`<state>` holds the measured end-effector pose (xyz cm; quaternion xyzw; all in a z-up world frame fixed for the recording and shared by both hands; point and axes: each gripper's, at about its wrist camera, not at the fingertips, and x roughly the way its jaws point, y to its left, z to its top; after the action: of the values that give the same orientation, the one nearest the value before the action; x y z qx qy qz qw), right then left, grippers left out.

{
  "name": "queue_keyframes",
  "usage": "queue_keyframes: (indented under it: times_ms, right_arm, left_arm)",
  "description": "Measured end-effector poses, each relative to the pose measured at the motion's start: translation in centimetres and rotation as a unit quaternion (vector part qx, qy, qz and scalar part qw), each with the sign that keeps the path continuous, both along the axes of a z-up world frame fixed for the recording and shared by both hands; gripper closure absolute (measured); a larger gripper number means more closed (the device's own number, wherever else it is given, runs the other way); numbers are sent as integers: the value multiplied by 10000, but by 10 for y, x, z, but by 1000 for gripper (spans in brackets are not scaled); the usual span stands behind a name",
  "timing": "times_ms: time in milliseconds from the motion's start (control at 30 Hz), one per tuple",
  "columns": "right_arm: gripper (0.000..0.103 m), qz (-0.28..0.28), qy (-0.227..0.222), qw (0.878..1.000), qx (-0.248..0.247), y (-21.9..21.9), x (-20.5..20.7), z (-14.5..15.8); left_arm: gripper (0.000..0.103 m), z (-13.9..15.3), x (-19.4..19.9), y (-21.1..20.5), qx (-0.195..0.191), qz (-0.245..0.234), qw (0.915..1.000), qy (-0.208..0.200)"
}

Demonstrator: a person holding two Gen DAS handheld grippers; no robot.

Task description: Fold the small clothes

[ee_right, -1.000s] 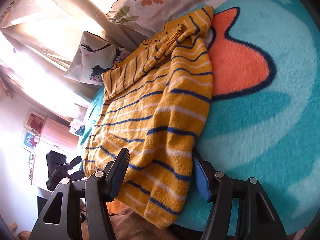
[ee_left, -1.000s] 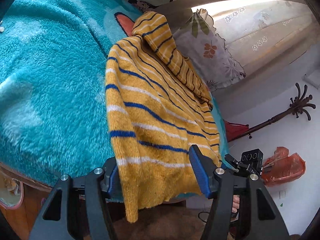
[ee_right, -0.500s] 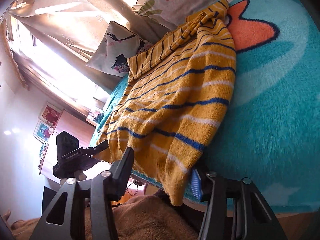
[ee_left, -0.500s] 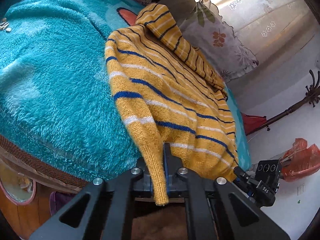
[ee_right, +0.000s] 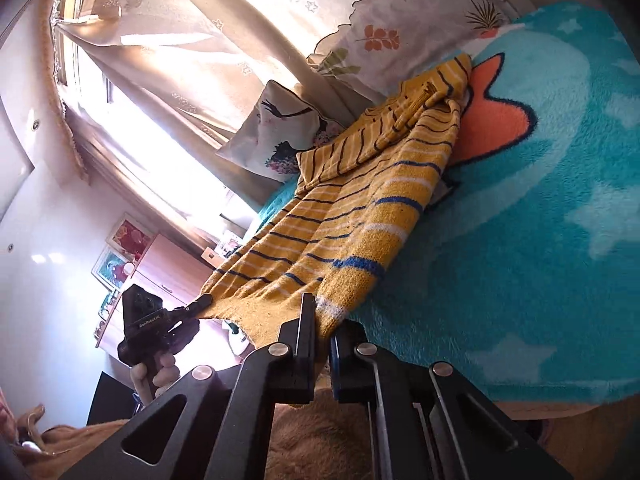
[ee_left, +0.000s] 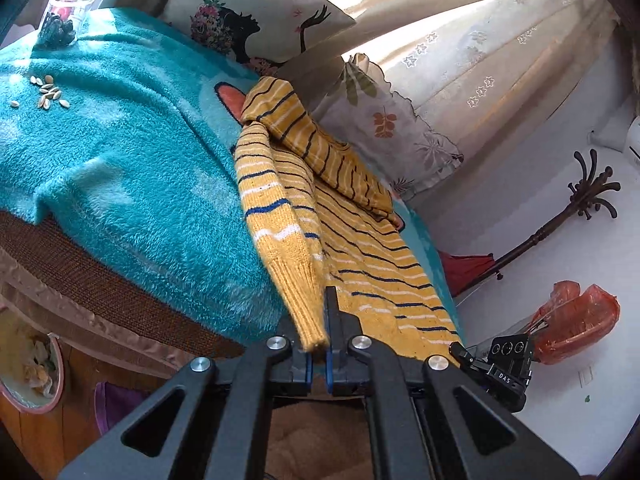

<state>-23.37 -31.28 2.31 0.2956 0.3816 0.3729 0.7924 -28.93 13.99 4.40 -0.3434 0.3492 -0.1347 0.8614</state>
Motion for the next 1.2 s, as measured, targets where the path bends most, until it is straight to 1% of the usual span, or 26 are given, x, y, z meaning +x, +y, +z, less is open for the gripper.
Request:
queue_keyframes:
  times_ms: [100, 167, 267, 333, 400, 467, 533, 600, 667, 700, 767, 833, 867, 900, 933, 1000, 1067, 1100, 1133, 1200]
  right_arm:
    - [96, 28, 269, 9996, -29, 6, 13, -14]
    - [96, 50, 275, 9996, -12, 9, 25, -10]
    - [96, 100, 88, 9998, -117, 14, 43, 13]
    - [96, 137, -96, 9996, -216, 21, 65, 37]
    - [96, 158, -240, 9993, -258, 25, 90, 59]
    - [96, 163, -375, 9987, -307, 34, 128, 83]
    - [96, 81, -449, 9980, -447, 43, 167, 100]
    - [97, -15, -351, 9980, -530, 54, 218, 108]
    - [97, -242, -209, 9966, -754, 59, 264, 105]
    - [97, -368, -94, 9956, -854, 61, 286, 98]
    - [96, -675, 328, 9920, -1010, 60, 332, 71]
    - [96, -976, 702, 9851, -1233, 56, 365, 41]
    - [96, -1096, 884, 9810, -1332, 53, 379, 26]
    - [96, -1140, 1047, 9792, -1311, 50, 387, 13]
    - [96, -1166, 1215, 9789, -1161, 46, 394, 1]
    - [95, -1237, 1324, 9792, -908, 40, 398, -8]
    - [93, -1241, 1309, 9805, -776, 36, 404, -9]
    - [90, -1257, 1300, 9811, -694, 34, 407, -9]
    - [87, -1304, 1302, 9811, -590, 33, 410, -9]
    - [64, -1399, 1331, 9808, -265, 25, 416, -8]
  left_arm:
    - [99, -6, 12, 4, -48, 79, 9998, 165]
    - [99, -1, 21, 7, -83, 124, 9998, 164]
    - [99, 19, 41, 14, -74, 158, 9998, 49]
    - [99, 36, 67, 17, 25, 185, 9998, -39]
    - [99, 53, 103, 19, 186, 186, 9996, -122]
    - [99, 67, 150, 22, 296, 188, 9993, -109]
    - [99, 75, 207, 23, 349, 125, 9993, 32]
    - [99, 74, 267, 23, 400, 140, 9988, 254]
    - [99, 66, 326, 19, 566, 81, 9972, 475]
    - [99, 57, 352, 17, 674, 124, 9959, 597]
    - [99, 36, 397, 15, 876, 218, 9921, 873]
    - [99, 10, 428, 13, 958, 214, 9875, 1231]
    - [99, -1, 437, 14, 883, 220, 9866, 1355]
    - [99, -9, 443, 16, 760, 205, 9866, 1427]
    - [98, -12, 447, 17, 671, 167, 9872, 1436]
    - [98, -9, 451, 21, 572, 61, 9897, 1312]
    - [92, -2, 453, 26, 431, -29, 9922, 1167]
    - [90, 3, 453, 27, 391, -59, 9931, 1105]
    - [86, 7, 454, 27, 370, -84, 9937, 1053]
    - [79, 16, 454, 26, 438, -95, 9947, 930]
